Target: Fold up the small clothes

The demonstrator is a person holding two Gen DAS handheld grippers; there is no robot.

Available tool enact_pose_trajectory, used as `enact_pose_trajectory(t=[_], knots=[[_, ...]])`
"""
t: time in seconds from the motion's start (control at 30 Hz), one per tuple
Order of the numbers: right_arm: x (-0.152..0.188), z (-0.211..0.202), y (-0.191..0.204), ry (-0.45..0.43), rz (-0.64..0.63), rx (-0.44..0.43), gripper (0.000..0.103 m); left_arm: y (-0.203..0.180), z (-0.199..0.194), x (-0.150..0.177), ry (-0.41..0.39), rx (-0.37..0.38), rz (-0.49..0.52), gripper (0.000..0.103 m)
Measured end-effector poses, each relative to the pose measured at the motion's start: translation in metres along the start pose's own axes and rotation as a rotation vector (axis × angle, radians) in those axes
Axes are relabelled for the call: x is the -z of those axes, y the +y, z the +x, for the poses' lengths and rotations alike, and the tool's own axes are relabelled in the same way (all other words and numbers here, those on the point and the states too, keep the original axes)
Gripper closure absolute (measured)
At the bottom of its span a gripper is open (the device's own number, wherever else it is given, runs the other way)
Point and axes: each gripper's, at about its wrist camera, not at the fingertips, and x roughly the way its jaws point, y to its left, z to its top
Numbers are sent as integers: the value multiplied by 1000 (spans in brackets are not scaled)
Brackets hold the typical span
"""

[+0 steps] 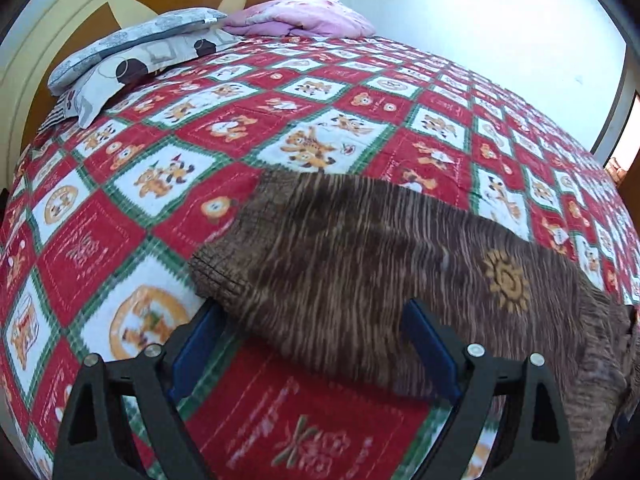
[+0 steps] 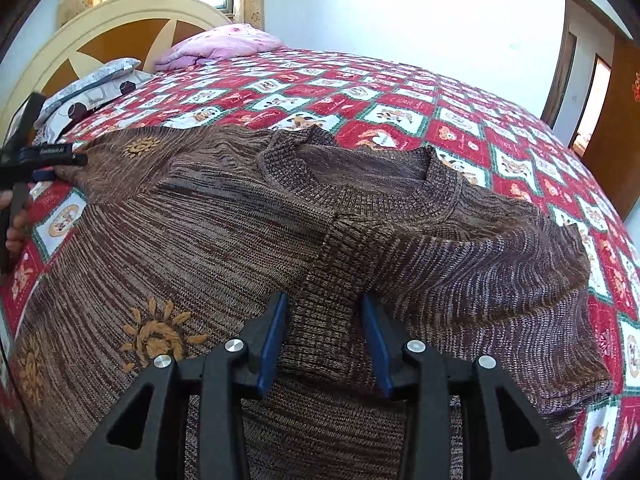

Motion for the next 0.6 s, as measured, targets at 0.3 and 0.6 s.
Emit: enact_pose_trajectory(t=[0.3,0.6], knots=[[2,-1,1,-9,-17,31,61,-8,11,-12,6,-30,10,10],[3,-2,3,-16,-20,49,60,-21,8,-13,-39,-50,76,51]])
